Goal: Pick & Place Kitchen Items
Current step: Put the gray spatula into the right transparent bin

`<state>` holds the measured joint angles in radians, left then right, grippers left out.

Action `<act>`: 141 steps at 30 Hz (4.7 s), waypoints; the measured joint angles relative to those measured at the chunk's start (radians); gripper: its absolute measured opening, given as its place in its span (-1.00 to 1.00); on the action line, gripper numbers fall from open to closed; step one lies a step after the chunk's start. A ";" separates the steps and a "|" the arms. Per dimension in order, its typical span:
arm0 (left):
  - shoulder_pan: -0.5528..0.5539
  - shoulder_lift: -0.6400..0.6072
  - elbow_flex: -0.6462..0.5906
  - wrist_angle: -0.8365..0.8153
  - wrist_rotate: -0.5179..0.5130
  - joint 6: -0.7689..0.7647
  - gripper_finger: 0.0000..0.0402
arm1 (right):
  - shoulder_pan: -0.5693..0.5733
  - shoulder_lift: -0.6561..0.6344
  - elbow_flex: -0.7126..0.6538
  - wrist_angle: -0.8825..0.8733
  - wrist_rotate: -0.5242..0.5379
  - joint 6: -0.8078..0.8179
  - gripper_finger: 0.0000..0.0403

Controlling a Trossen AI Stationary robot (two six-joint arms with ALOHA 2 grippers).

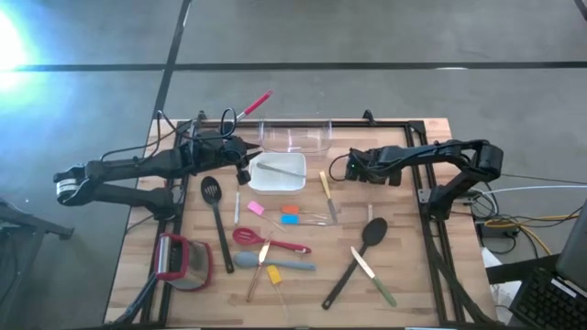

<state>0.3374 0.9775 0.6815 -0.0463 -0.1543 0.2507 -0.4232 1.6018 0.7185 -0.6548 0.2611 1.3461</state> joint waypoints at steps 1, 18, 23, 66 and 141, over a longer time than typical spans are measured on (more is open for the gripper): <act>0.000 0.000 0.000 0.000 0.000 -0.001 -0.56 | 0.000 0.000 0.000 0.000 0.000 -0.010 -0.52; 0.000 0.000 0.000 -0.007 0.000 -0.017 -0.56 | -0.005 -0.146 -0.009 -0.031 0.059 -0.145 -0.75; 0.000 0.000 0.000 -0.007 0.000 -0.018 -0.56 | -0.003 -0.233 -0.010 -0.055 0.072 -0.174 -0.75; 0.001 -0.191 0.004 0.003 0.000 -0.197 -0.56 | -0.056 0.349 1.237 -0.442 0.214 -1.790 -0.75; 0.001 -0.191 0.002 0.001 -0.003 -0.213 -0.56 | 0.033 0.888 1.606 -0.411 0.129 -2.106 -0.59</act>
<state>0.3386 0.7868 0.6838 -0.0452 -0.1577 0.0372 -0.3904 2.4893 2.3249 -1.0657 0.3904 -0.7594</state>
